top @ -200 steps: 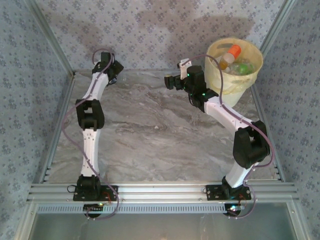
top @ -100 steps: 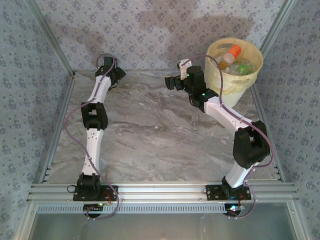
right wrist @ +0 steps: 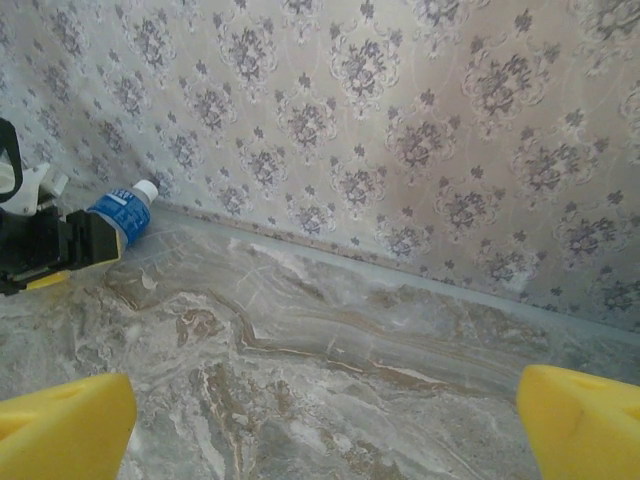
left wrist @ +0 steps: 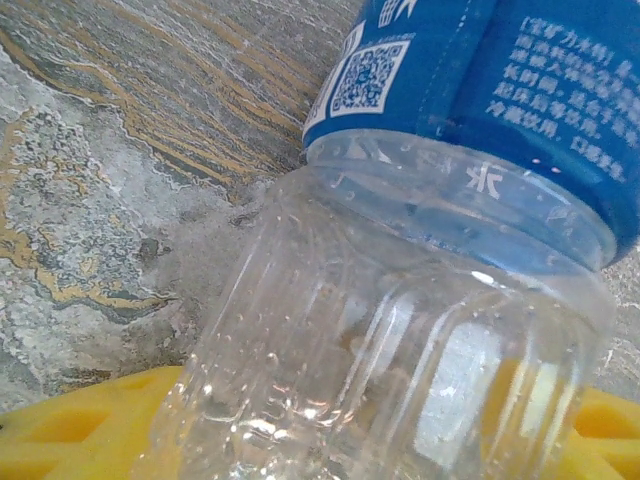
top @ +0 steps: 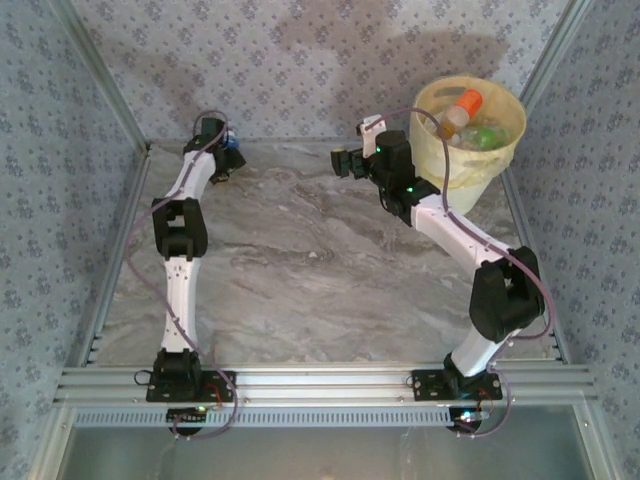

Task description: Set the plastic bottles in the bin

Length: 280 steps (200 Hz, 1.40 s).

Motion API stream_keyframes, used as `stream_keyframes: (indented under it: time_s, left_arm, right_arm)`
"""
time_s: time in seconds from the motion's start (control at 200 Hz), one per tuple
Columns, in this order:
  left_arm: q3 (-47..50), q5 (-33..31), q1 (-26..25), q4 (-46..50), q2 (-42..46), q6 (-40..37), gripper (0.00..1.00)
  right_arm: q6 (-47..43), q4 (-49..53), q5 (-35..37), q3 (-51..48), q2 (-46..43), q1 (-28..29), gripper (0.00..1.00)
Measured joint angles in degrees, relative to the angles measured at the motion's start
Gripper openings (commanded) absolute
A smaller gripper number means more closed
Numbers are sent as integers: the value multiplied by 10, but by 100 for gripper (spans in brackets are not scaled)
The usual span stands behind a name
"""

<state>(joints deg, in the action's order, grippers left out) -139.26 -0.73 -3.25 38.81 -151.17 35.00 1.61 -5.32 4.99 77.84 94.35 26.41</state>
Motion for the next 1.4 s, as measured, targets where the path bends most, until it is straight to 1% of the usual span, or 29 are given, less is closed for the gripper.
stream_keyframes:
  time_s: [0.075, 0.17, 0.24, 0.32, 0.395, 0.485, 0.585, 0.685, 0.76, 0.809, 0.894, 0.999, 1.134, 1.299, 1.399]
  left_arm:
    - [12, 3, -1, -5, 7, -16, 62]
    - [103, 14, -7, -28, 63, -36, 61]
    - [202, 25, -15, -54, 130, -47, 60]
    - [321, 49, -30, -97, 227, -56, 59]
    - [403, 72, -48, -135, 313, -65, 59]
    - [469, 96, -72, -178, 410, -79, 58]
    - [534, 123, -104, -221, 509, -95, 58]
    - [602, 158, -134, -261, 588, -104, 57]
    - [650, 189, -153, -280, 632, -106, 57]
    - [676, 212, -164, -290, 651, -105, 57]
    - [714, 269, -184, -312, 672, -98, 57]
    - [743, 332, -205, -348, 677, -82, 57]
    - [760, 404, -225, -402, 677, -58, 57]
    - [747, 458, -246, -444, 668, -49, 57]
    - [724, 476, -259, -454, 645, -44, 57]
  right_arm:
    - [3, 0, 0, -10, -18, 0, 100]
    - [23, 0, -9, -25, -39, -4, 100]
    - [54, 1, -30, -35, -54, -12, 100]
    - [105, 8, -61, -40, -64, -28, 100]
    - [150, 16, -89, -45, -77, -43, 100]
    - [197, 34, -109, -61, -108, -56, 100]
    - [237, 42, -132, -91, -159, -57, 100]
    - [262, 43, -159, -123, -212, -57, 100]
    - [274, 38, -181, -145, -241, -57, 100]
    - [282, 32, -198, -156, -252, -57, 100]
    - [297, 11, -231, -176, -260, -54, 100]
    - [313, -11, -264, -191, -255, -45, 100]
    - [330, -38, -285, -191, -243, -36, 100]
    - [373, -98, -328, -191, -208, -35, 100]
    - [388, -113, -334, -191, -190, -30, 100]
